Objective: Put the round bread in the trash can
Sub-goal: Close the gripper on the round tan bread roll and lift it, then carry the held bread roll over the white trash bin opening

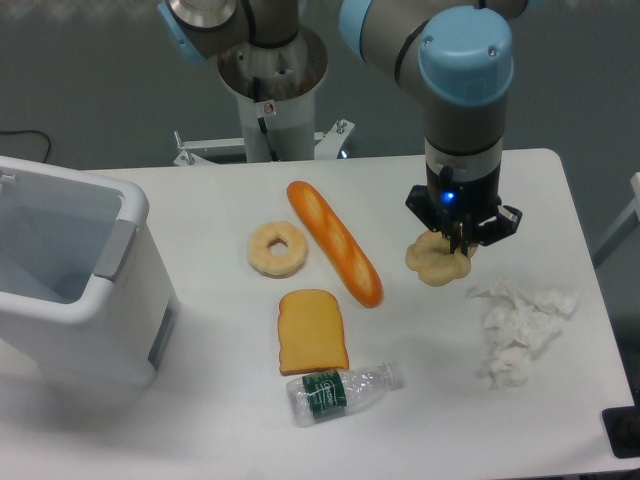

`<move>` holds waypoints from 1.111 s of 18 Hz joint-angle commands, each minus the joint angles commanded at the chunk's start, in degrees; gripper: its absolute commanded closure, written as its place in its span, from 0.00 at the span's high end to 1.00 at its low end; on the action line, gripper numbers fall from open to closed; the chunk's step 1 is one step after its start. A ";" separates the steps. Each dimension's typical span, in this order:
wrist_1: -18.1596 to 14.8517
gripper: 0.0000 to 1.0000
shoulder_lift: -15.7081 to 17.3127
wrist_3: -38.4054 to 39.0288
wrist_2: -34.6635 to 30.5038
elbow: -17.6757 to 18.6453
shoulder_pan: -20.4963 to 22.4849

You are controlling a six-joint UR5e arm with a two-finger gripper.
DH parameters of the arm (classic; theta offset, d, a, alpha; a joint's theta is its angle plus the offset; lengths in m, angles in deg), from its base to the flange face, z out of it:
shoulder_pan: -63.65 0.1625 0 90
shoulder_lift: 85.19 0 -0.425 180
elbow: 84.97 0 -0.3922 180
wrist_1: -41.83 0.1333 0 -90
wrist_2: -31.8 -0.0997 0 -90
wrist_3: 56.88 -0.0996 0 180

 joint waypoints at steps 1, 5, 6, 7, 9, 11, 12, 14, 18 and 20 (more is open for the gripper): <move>-0.09 0.00 0.18 0.26 0.17 0.00 -0.70; -0.88 0.00 3.25 4.29 1.23 0.00 -4.83; -0.88 0.00 4.04 6.48 1.84 0.09 -5.97; -0.88 0.00 4.57 8.07 2.46 0.09 -7.63; -0.79 0.00 5.97 10.89 3.77 0.00 -10.62; -0.62 0.00 7.55 14.92 5.97 0.44 -13.96; -0.53 0.00 8.43 16.42 6.41 1.14 -15.46; -0.44 0.00 9.93 19.50 6.85 2.10 -19.67; 3.24 0.00 11.43 24.60 8.17 3.08 -23.73; 3.69 0.00 11.69 26.36 8.18 3.34 -25.83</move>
